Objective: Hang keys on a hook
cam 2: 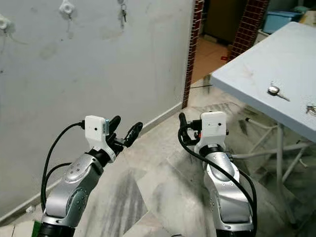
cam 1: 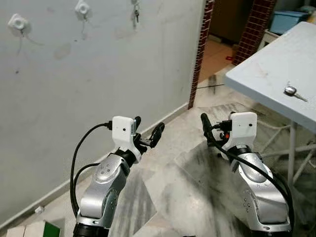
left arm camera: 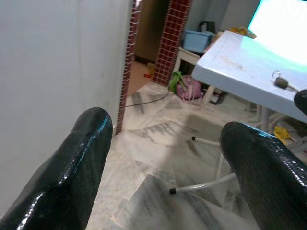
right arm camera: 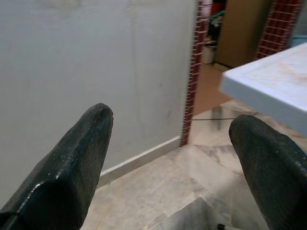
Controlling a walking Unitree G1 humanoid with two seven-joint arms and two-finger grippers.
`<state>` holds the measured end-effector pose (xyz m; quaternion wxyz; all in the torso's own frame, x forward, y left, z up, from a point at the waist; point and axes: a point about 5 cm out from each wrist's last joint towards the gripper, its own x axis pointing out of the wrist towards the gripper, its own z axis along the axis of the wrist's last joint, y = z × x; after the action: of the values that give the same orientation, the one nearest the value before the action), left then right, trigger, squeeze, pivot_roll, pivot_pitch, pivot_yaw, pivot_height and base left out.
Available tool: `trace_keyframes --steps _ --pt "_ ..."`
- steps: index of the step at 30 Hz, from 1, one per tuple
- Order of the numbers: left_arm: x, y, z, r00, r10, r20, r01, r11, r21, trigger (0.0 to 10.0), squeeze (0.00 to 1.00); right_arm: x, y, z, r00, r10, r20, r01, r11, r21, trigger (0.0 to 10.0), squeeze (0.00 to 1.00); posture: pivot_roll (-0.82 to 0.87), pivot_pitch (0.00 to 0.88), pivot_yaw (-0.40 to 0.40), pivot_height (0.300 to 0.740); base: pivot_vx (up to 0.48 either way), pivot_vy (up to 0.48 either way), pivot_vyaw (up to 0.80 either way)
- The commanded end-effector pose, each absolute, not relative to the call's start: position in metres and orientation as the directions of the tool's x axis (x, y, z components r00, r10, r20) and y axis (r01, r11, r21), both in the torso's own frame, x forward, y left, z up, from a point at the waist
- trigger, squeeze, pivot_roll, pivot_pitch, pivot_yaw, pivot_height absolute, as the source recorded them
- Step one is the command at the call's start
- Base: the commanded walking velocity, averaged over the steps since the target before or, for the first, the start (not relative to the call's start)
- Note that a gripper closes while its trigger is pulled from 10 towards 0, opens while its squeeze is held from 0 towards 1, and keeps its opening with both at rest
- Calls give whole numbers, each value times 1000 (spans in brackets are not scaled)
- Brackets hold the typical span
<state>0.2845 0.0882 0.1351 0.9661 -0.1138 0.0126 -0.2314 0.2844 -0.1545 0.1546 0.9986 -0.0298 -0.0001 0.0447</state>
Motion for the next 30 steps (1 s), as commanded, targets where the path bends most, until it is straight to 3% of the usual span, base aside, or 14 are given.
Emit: trace_keyframes --steps 1,30 --pt "284 88 134 889 -458 23 452 865 -217 10000 0 285 -153 156 995 95 7 -94 994 -59 10000 0 -93 108 58 740 247 0 -788" --pt "284 87 134 886 -463 18 455 864 -214 10000 0 286 -151 156 995 97 7 -97 994 -56 10000 0 -91 112 57 740 251 0 -727"
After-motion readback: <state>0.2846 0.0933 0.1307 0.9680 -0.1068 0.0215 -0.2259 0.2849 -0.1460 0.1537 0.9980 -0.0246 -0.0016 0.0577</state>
